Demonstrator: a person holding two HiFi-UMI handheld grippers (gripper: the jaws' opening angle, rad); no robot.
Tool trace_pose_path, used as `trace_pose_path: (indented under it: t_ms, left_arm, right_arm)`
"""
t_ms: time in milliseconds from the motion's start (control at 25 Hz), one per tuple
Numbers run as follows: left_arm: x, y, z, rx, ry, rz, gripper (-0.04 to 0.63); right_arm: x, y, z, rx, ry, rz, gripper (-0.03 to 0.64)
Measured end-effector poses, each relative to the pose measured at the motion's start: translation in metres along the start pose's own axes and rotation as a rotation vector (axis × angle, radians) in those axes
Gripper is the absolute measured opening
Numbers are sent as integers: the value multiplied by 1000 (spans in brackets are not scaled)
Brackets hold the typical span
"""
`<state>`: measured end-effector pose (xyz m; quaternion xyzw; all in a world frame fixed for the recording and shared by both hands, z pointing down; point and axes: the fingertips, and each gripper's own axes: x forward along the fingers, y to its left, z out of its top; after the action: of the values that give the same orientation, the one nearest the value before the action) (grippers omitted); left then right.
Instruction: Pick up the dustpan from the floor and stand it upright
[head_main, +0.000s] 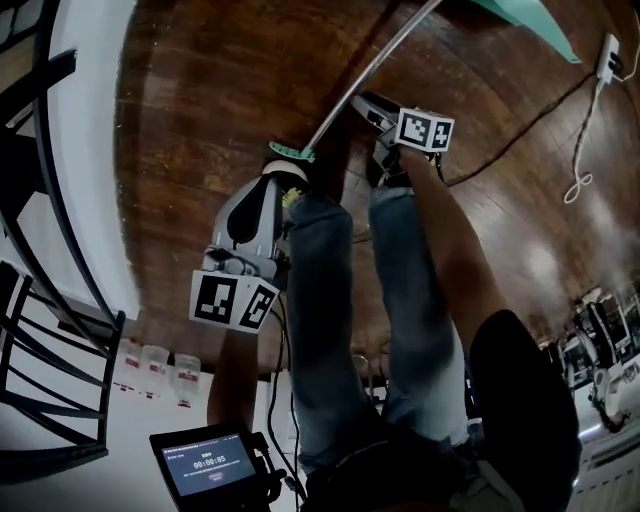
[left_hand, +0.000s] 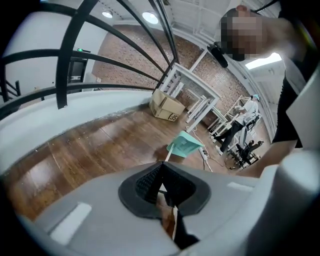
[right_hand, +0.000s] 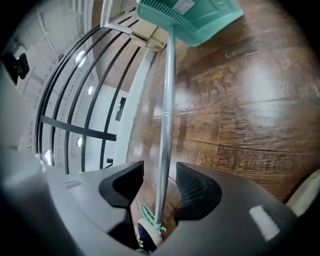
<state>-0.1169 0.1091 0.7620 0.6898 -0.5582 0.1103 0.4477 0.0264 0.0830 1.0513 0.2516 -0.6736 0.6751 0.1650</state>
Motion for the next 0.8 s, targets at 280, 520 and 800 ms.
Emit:
trace_pose_path:
  t_ms: [280, 520, 800]
  left_arm:
    - [0, 10, -10, -10, 0, 13, 18]
    - [-17, -24, 26, -9, -6, -2, 18]
    - [-33, -104, 120, 66, -65, -112, 18]
  right_arm:
    - [35, 7, -13, -50, 39, 67, 101]
    - [-4, 83, 0, 97, 32, 210, 103]
    - [-70, 177, 35, 173, -4, 301, 127]
